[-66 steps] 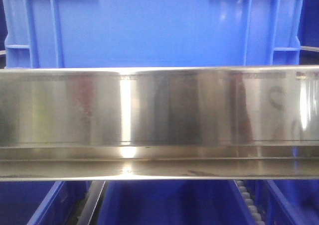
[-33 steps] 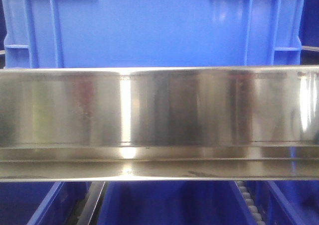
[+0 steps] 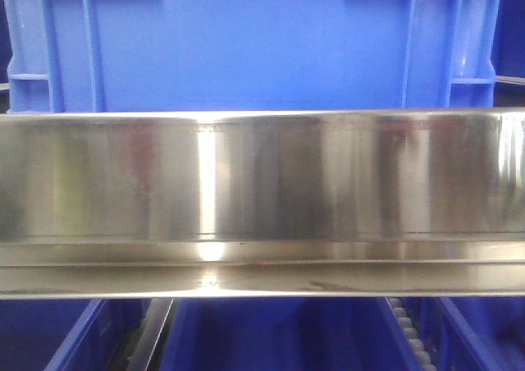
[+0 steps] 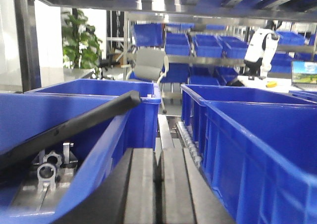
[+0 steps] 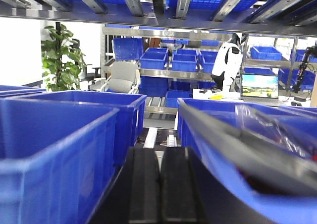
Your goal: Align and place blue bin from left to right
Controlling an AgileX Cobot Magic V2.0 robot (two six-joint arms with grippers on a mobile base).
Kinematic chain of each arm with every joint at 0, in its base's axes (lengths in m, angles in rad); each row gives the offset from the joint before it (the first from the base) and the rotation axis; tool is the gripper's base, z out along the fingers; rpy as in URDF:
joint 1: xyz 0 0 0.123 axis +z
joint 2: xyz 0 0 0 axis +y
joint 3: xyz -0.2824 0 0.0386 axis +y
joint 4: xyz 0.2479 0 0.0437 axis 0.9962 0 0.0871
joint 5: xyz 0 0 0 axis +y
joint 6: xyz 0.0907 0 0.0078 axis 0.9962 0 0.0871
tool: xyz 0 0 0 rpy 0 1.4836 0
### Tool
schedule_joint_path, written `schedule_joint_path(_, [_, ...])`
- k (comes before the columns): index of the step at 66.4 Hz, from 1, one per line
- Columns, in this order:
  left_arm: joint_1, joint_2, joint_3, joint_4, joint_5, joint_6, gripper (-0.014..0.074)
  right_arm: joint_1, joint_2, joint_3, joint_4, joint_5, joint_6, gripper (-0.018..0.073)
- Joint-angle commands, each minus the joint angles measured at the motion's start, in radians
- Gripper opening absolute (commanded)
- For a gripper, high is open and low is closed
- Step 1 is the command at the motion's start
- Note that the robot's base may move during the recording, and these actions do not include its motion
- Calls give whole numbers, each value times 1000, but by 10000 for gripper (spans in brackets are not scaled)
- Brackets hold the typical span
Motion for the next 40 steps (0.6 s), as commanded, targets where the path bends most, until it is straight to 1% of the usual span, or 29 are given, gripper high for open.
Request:
schedule_joint_path(1, [1,110,-104,-6,30,4,-111,-5,103,-82,4,4,-2,-79])
schedule_joint_path(9, [1,263,-248,-6,114,4,-111,-5,245,-194,4,34,-2,-79])
schedule_joint_path(16, [1,388,-371,-6,159,4,-111,-5,365,-288,4,55,-2,-79])
schedule_joint_path(25, [1,512,-486,-6,173,4,-111,-5,506,-375,4,57,-2,-79])
schedule_joint_path(35, [1,594,-528,-6,141,4,-111,-5,619,-451,4,84,-2,-79])
schedule_joint_path(40, [1,610,-528,-8,147,4,-111,-5,652,-459,4,28,-2,-79])
